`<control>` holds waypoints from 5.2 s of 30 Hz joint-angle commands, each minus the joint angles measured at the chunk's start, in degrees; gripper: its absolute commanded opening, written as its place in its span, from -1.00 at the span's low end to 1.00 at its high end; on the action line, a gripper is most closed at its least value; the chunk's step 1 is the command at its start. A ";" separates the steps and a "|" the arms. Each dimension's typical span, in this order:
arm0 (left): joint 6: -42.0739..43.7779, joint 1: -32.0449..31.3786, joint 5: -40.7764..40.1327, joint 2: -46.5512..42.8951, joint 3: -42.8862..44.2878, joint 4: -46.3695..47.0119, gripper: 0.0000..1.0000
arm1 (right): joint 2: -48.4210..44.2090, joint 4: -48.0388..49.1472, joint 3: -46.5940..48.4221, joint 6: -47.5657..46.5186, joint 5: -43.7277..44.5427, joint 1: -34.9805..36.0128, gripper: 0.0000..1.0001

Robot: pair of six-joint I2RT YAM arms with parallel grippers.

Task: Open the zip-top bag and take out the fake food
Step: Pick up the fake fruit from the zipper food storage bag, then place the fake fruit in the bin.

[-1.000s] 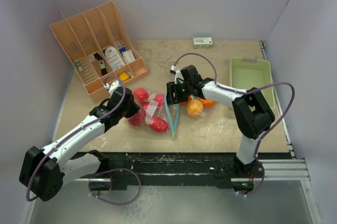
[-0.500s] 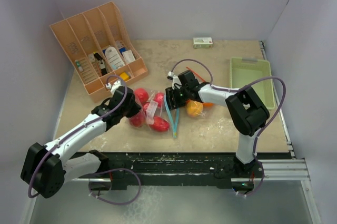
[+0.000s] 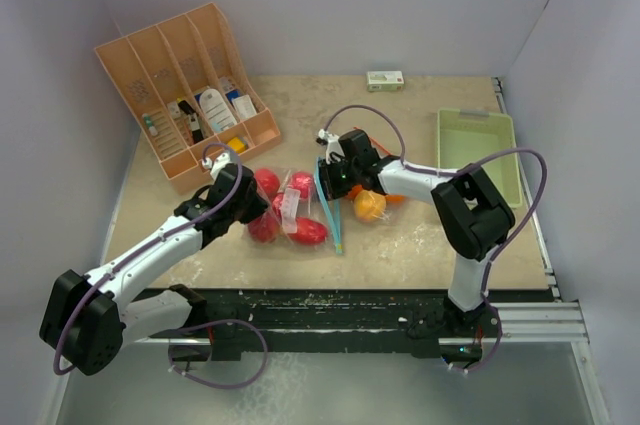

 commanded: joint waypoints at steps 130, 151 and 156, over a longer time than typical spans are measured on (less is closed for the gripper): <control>4.79 8.66 8.48 1.10 -1.37 3.98 -1.00 | -18.90 -10.09 -2.06 12.48 12.01 -49.93 0.24; 4.20 8.66 9.40 2.30 -1.49 5.57 -1.00 | -29.18 -5.94 -11.18 10.41 7.02 -21.66 -0.21; 4.35 8.63 9.10 1.00 -1.68 4.82 -1.00 | -25.95 -5.82 -11.58 6.87 1.97 -12.19 -0.15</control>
